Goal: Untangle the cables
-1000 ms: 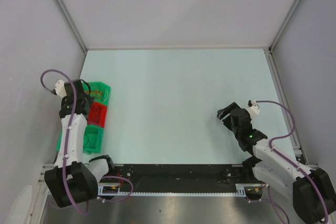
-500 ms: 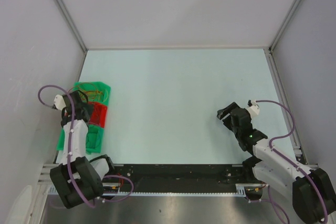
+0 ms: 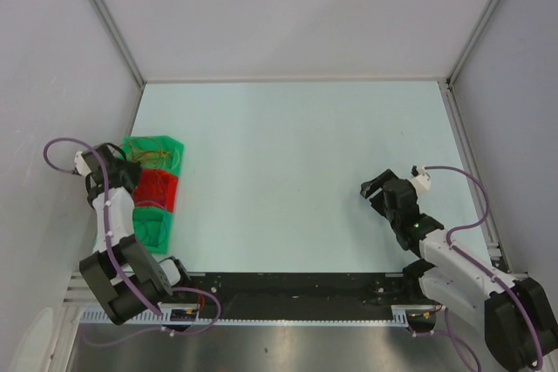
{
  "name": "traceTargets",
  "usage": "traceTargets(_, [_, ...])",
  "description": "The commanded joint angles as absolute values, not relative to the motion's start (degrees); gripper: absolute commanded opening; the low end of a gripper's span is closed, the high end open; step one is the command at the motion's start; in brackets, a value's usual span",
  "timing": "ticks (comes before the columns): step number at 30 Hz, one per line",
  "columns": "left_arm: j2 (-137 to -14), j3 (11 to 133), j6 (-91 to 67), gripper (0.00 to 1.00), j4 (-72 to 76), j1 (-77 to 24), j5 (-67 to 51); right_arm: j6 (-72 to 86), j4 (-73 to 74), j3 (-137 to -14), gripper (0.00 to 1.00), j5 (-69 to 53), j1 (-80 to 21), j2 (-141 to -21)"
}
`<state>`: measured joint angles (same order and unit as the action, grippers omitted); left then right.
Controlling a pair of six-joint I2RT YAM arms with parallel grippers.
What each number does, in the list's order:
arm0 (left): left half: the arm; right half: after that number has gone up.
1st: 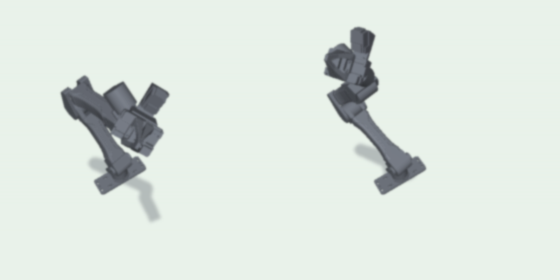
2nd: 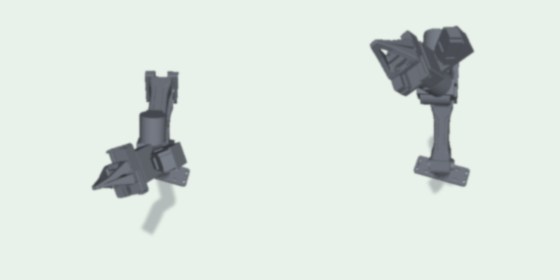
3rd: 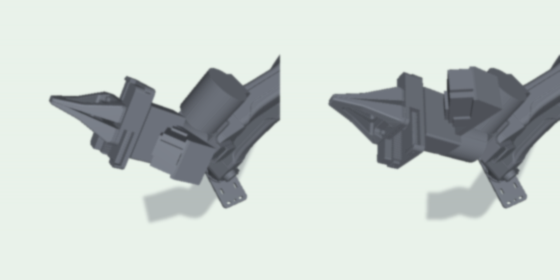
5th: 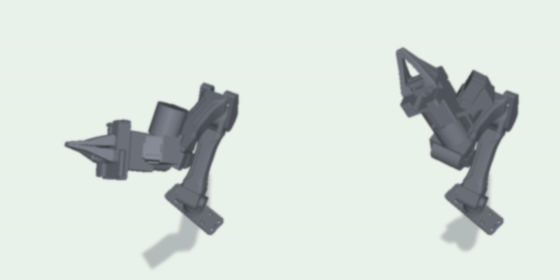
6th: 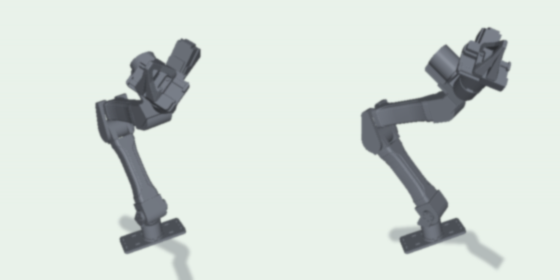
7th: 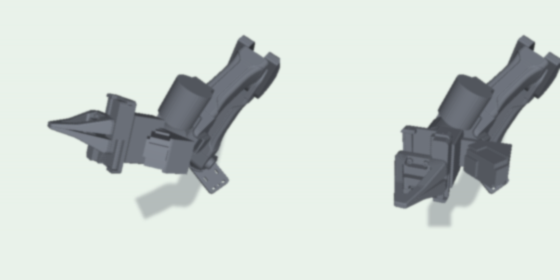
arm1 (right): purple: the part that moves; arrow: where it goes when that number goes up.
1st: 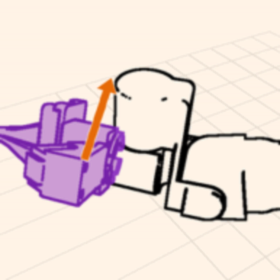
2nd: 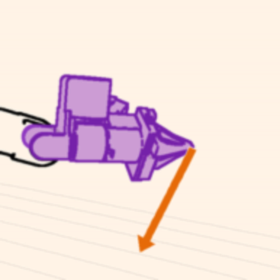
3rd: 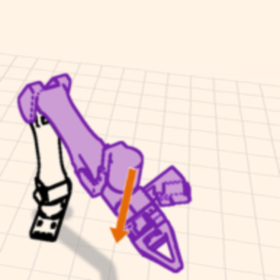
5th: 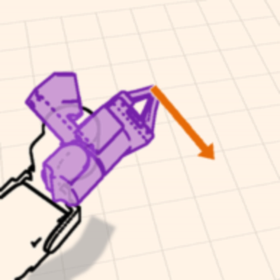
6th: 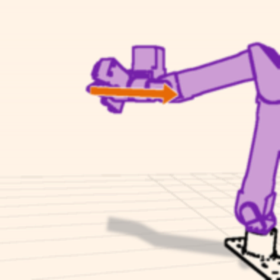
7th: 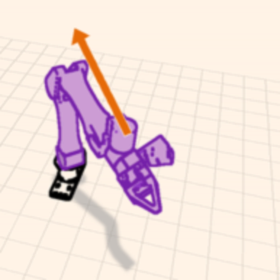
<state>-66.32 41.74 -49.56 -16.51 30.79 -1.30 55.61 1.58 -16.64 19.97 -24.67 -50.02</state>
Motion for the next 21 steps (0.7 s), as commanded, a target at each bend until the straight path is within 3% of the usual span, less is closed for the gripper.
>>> traceTargets(1, [-66.9, 44.7, -51.2, 0.00, -6.2, 31.2, -11.0, 55.1, -1.2, -18.8, 0.76, 19.6, -24.2, -50.4])
traceTargets(10, [-67.9, 35.9, -58.6, 0.00, 24.0, 31.6, -22.0, 54.8, -1.6, -18.9, 0.76, 18.9, -23.9, -50.7])
traceTargets(16, [-68.4, 38.6, -56.2, 0.00, 18.3, 31.7, -20.8, 54.8, -1.9, -18.9, 0.77, 18.1, -23.4, -51.2])
traceTargets(21, [-62.9, 29.8, -56.6, 0.00, 17.4, 33.4, -19.6, 54.8, -1.9, -18.8, 0.76, 17.9, -23.3, -51.2])
